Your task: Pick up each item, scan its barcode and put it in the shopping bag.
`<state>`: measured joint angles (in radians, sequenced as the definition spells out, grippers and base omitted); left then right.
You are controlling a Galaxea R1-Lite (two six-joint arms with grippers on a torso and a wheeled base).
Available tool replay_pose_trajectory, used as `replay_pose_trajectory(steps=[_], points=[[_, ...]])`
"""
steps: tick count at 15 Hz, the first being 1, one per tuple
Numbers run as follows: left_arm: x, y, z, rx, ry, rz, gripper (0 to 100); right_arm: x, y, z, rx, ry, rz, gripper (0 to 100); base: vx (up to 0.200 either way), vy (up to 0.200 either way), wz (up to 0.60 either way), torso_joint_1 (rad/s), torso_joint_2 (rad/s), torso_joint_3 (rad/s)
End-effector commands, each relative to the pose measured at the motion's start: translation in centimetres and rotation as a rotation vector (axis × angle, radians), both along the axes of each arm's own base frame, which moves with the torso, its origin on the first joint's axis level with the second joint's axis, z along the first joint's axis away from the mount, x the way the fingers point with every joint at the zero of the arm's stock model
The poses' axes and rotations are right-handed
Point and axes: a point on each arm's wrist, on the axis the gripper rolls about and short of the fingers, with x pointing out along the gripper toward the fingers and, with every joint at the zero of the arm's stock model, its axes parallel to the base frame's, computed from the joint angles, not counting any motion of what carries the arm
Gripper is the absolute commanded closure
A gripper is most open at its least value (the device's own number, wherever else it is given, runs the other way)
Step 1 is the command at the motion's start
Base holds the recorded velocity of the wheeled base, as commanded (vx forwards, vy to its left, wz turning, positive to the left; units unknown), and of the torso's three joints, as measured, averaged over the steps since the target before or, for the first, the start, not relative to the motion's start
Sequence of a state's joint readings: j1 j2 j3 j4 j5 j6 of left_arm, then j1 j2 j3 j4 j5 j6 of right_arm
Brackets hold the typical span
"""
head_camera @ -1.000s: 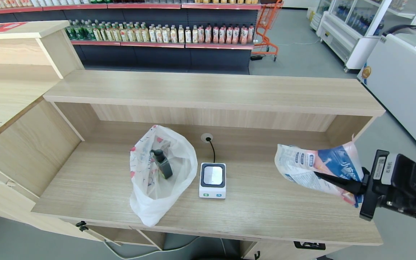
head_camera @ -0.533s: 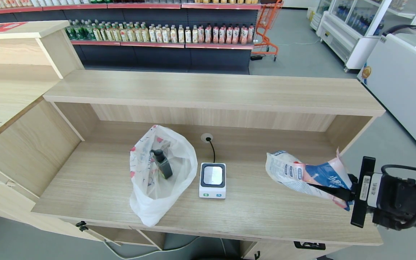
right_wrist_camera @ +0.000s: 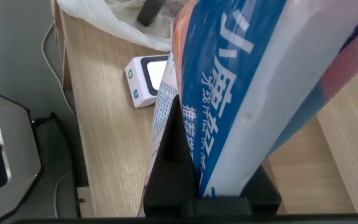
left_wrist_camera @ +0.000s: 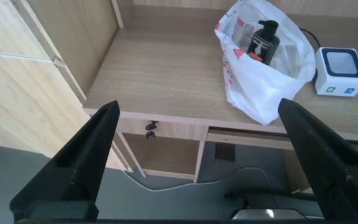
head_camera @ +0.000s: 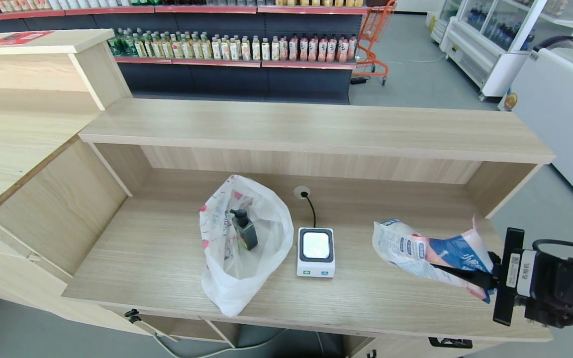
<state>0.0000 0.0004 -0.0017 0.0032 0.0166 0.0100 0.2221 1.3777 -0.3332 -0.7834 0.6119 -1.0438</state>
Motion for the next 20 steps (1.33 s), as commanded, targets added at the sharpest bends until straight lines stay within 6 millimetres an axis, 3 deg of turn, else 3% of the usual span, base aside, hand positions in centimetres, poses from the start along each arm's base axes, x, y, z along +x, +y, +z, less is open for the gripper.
replay_pose_trajectory(steps=[1, 5, 7, 9, 11, 15, 20], points=[[0.0, 0.0, 0.0, 0.002, 0.0, 0.0, 0, 0.7, -0.6, -0.5, 0.003, 0.027, -0.011, 100, 0.0, 0.2, 0.0, -0.002, -0.01, 0.007], [0.0, 0.0, 0.0, -0.001, 0.0, 0.0, 0, 2.6, -3.2, -1.3, 0.032, 0.074, -0.039, 100, 0.0, 0.2, 0.0, 0.001, 0.0, 0.006], [0.0, 0.0, 0.0, -0.004, 0.0, 0.0, 0, 3.8, -4.6, -1.6, 0.035, 0.083, -0.069, 100, 0.0, 0.0, 0.0, 0.0, 0.0, 0.0], [0.0, 0.0, 0.0, -0.004, 0.0, 0.0, 0, 6.6, -6.5, -2.8, -0.005, 0.063, -0.073, 100, 0.0, 0.0, 0.0, 0.0, 0.0, 0.0], [0.0, 0.0, 0.0, -0.004, 0.0, 0.0, 0, 8.2, -7.1, -3.8, -0.015, 0.072, -0.057, 100, 0.0, 0.0, 0.0, 0.0, 0.0, 0.0], [0.0, 0.0, 0.0, -0.004, 0.0, 0.0, 0, 10.0, -6.4, -5.5, 0.0, 0.123, 0.002, 100, 0.0, 0.0, 0.0, 0.0, 0.0, 0.0], [0.0, 0.0, 0.0, -0.004, 0.0, 0.0, 0, 13.8, -4.6, -7.2, 0.006, 0.116, 0.093, 100, 0.0, 0.0, 0.0, 0.0, 0.0, 0.0]])
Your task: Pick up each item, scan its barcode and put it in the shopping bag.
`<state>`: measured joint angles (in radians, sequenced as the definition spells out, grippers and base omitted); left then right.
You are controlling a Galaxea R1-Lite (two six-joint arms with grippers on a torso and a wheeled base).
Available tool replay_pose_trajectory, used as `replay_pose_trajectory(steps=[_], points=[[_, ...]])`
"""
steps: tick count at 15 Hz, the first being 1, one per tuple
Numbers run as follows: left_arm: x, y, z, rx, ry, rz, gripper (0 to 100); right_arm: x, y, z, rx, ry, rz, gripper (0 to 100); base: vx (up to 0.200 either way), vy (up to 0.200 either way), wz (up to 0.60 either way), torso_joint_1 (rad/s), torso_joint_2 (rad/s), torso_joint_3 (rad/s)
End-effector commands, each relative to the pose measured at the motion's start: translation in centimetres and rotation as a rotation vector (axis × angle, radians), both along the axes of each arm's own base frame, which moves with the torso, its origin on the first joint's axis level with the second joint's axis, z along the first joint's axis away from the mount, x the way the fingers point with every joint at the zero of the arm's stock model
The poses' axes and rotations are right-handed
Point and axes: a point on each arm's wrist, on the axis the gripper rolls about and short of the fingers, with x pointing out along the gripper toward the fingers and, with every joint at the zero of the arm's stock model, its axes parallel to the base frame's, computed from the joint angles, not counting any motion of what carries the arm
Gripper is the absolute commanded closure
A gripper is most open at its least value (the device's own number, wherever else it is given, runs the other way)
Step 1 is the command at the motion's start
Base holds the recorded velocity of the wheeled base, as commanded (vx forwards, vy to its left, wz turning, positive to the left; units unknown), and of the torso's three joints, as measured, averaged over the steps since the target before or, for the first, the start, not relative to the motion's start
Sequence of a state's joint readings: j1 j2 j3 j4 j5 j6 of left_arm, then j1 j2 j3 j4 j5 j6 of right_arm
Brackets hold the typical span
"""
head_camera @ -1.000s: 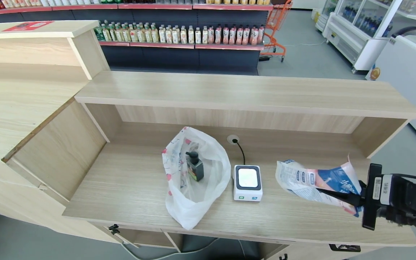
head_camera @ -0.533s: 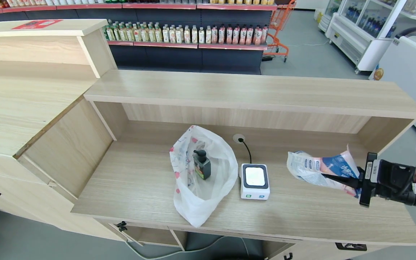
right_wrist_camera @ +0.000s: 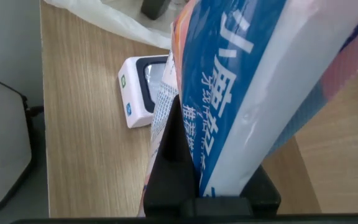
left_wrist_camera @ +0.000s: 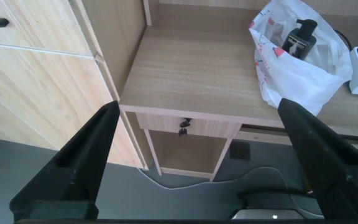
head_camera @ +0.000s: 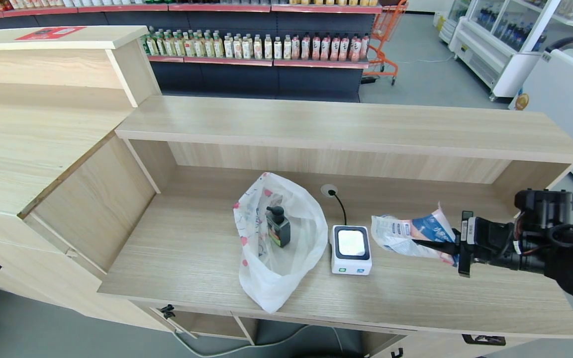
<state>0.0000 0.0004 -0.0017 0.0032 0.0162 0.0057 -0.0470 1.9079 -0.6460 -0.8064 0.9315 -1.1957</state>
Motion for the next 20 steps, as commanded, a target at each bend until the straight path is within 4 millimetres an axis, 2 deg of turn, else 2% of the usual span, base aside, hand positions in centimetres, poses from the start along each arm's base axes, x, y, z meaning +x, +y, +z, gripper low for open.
replay_pose_trajectory(steps=[1, 6, 12, 20], points=[[0.0, 0.0, 0.0, 0.0, 0.0, 0.001, 0, 1.7, 0.7, -1.9, 0.007, 0.033, 0.036, 100, 0.0, 0.0, 0.0, 0.0, 0.0, 0.0], [0.0, 0.0, 0.0, 0.0, 0.0, 0.001, 0, 3.0, 1.2, -3.4, 0.006, 0.022, 0.066, 100, 0.0, 0.0, 0.0, 0.0, 0.0, 0.0], [0.0, 0.0, 0.0, 0.0, 0.001, 0.001, 0, 5.4, 4.5, -4.1, 0.004, -0.012, 0.153, 100, 0.0, 0.0, 0.0, 0.0, 0.0, 0.0], [0.0, 0.0, 0.0, 0.0, 0.0, 0.001, 0, 8.0, 5.1, -6.5, 0.002, -0.061, 0.158, 100, 0.0, 0.0, 0.0, 0.0, 0.0, 0.0]])
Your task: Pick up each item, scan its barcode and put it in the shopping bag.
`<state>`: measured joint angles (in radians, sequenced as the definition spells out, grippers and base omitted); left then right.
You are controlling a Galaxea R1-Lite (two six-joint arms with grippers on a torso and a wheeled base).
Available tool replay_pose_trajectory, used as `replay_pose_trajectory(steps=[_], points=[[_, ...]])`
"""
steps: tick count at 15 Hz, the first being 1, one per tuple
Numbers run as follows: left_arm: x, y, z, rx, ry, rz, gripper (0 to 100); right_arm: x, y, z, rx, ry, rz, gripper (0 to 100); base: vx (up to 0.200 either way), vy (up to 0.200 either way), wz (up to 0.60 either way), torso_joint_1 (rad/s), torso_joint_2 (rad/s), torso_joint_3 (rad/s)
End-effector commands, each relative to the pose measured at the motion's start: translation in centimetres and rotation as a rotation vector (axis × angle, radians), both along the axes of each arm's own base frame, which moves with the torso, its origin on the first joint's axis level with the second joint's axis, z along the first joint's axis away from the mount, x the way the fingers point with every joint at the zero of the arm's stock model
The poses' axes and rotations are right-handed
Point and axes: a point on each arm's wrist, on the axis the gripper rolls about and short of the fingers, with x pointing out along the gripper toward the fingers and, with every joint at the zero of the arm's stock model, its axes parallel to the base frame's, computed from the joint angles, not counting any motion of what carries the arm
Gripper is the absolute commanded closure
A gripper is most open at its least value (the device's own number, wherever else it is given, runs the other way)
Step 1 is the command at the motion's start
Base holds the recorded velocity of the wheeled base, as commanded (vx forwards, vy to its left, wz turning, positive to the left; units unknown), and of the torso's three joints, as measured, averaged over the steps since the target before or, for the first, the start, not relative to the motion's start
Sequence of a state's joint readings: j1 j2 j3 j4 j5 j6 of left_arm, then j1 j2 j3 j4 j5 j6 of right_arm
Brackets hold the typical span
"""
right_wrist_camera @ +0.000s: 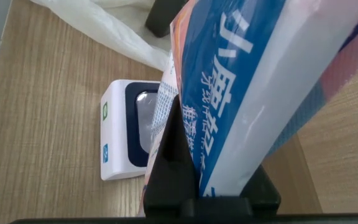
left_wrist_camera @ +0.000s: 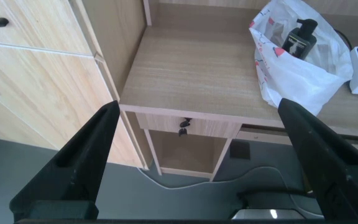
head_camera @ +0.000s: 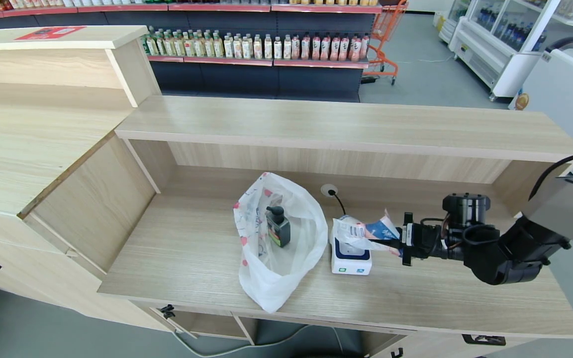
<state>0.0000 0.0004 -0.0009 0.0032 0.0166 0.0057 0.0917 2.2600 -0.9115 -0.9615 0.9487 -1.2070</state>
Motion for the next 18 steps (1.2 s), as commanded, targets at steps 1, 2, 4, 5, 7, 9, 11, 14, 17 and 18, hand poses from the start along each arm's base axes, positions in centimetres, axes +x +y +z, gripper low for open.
replay_pose_trajectory(steps=[1, 2, 4, 5, 7, 9, 11, 14, 17, 18], points=[[0.0, 0.0, 0.0, 0.0, -0.001, 0.0, 0, 0.6, 0.3, -1.1, -0.004, 0.008, -0.001, 100, 0.0, 0.0, 0.0, 0.0, 0.0, 0.0], [0.0, 0.0, 0.0, 0.0, -0.001, 0.0, 0, 1.0, 0.6, -1.1, -0.006, -0.003, -0.005, 100, 0.0, 0.0, 0.0, 0.0, 0.0, 0.0], [0.0, 0.0, 0.0, 0.0, -0.001, 0.0, 0, 1.2, 0.9, -1.1, -0.006, -0.01, -0.001, 100, 0.0, 0.0, 0.0, 0.0, 0.0, 0.0], [0.0, 0.0, 0.0, 0.0, -0.001, 0.0, 0, 1.2, 1.0, -1.1, -0.006, -0.01, -0.001, 100, 0.0, 0.0, 0.0, 0.0, 0.0, 0.0], [0.0, 0.0, 0.0, 0.0, 0.0, 0.0, 0, 1.2, 1.0, -1.0, -0.005, -0.007, -0.003, 100, 0.0, 0.0, 0.0, 0.0, 0.0, 0.0], [0.0, 0.0, 0.0, 0.0, -0.001, 0.0, 0, 1.1, 0.9, -0.7, 0.001, -0.006, -0.006, 100, 0.0, 0.0, 0.0, 0.0, 0.0, 0.0], [0.0, 0.0, 0.0, 0.0, -0.001, 0.0, 0, 1.0, 1.0, 0.0, 0.01, -0.008, -0.007, 100, 0.0, 0.0, 0.0, 0.0, 0.0, 0.0], [0.0, 0.0, 0.0, 0.0, -0.001, 0.0, 0, 0.9, 0.4, 4.8, 0.08, -0.053, -0.025, 100, 0.0, 0.0, 0.0, 0.0, 0.0, 0.0], [0.0, 0.0, 0.0, 0.0, -0.001, 0.0, 0, -0.7, -2.6, 11.3, 0.201, -0.047, -0.123, 100, 0.0, 0.0, 0.0, 0.0, 0.0, 0.0], [0.0, 0.0, 0.0, 0.0, -0.001, 0.0, 0, -2.3, -2.8, 14.3, 0.265, -0.027, -0.156, 100, 0.0, 0.0, 0.0, 0.0, 0.0, 0.0]])
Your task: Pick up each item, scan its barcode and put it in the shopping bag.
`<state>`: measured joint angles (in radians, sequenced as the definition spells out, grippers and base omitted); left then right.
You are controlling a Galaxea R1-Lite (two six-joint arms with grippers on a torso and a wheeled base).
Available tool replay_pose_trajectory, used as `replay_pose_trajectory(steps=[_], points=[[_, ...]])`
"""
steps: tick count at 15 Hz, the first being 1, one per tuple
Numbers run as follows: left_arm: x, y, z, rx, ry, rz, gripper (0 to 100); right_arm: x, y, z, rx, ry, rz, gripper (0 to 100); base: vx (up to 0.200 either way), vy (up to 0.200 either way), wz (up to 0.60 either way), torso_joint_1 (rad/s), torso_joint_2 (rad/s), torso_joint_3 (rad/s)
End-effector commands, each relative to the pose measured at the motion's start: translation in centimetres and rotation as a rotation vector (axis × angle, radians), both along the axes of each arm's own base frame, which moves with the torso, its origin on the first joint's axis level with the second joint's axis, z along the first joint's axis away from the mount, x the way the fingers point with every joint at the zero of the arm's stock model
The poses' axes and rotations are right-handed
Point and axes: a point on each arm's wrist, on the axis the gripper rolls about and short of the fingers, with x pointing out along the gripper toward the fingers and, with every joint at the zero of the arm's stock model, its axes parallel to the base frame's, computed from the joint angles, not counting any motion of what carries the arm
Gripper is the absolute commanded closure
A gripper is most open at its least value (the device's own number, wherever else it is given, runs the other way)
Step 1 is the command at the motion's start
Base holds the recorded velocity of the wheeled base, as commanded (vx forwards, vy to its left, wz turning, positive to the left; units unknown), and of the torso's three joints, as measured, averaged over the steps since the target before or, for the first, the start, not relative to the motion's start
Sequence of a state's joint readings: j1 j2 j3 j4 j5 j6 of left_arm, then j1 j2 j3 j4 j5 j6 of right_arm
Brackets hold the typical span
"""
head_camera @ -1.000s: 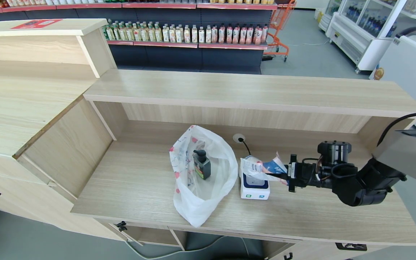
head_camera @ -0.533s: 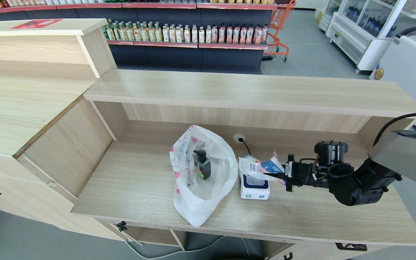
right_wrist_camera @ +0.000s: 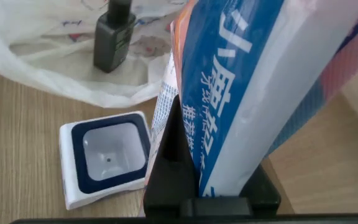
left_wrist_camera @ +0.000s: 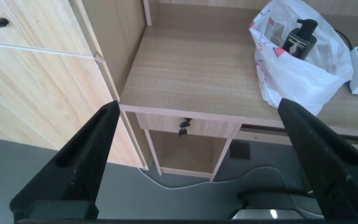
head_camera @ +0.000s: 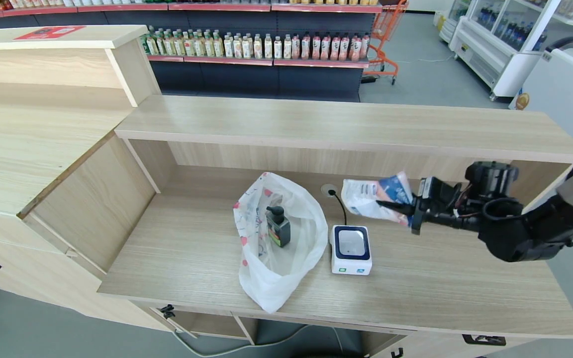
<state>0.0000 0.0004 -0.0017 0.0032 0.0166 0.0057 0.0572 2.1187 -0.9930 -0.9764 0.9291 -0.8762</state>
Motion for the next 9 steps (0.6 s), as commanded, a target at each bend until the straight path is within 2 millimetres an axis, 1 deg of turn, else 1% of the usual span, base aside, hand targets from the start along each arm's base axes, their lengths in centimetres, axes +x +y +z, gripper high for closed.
replay_pose_trajectory(steps=[1, 2, 3, 4, 5, 6, 9], points=[[0.0, 0.0, 0.0, 0.0, 0.0, 0.0, 0, -4.1, -1.6, 8.7, 0.149, -0.031, -0.132, 100, 0.0, 0.0, 0.0, 0.0, 0.0, 0.0], [0.0, 0.0, 0.0, 0.0, 0.0, 0.0, 0, -5.6, -1.8, 9.8, 0.24, 0.052, -0.232, 100, 0.0, 0.0, 0.0, 0.0, 0.0, 0.0], [0.0, 0.0, 0.0, -0.001, 0.0, 0.0, 0, -6.9, -1.9, 10.5, 0.309, 0.143, -0.32, 100, 0.0, 0.0, 0.0, 0.0, 0.0, 0.0], [0.0, 0.0, 0.0, -0.004, 0.0, 0.0, 0, -7.5, -2.0, 10.6, 0.327, 0.186, -0.361, 100, 0.0, 0.0, 0.0, 0.0, 0.0, 0.0], [0.0, 0.0, 0.0, -0.001, 0.0, 0.0, 0, -8.9, -2.2, 10.5, 0.36, 0.291, -0.443, 100, 0.0, 0.0, 0.0, 0.0, 0.0, 0.0], [0.0, 0.0, 0.0, -0.001, 0.0, 0.0, 0, -9.8, -2.3, 10.3, 0.4, 0.347, -0.473, 100, 0.0, 0.0, 0.0, 0.0, 0.0, 0.0], [0.0, 0.0, 0.0, -0.003, 0.0, 0.0, 0, -11.8, -2.3, 9.3, 0.448, 0.436, -0.506, 100, 0.0, 0.0, 0.0, 0.0, 0.0, 0.0]])
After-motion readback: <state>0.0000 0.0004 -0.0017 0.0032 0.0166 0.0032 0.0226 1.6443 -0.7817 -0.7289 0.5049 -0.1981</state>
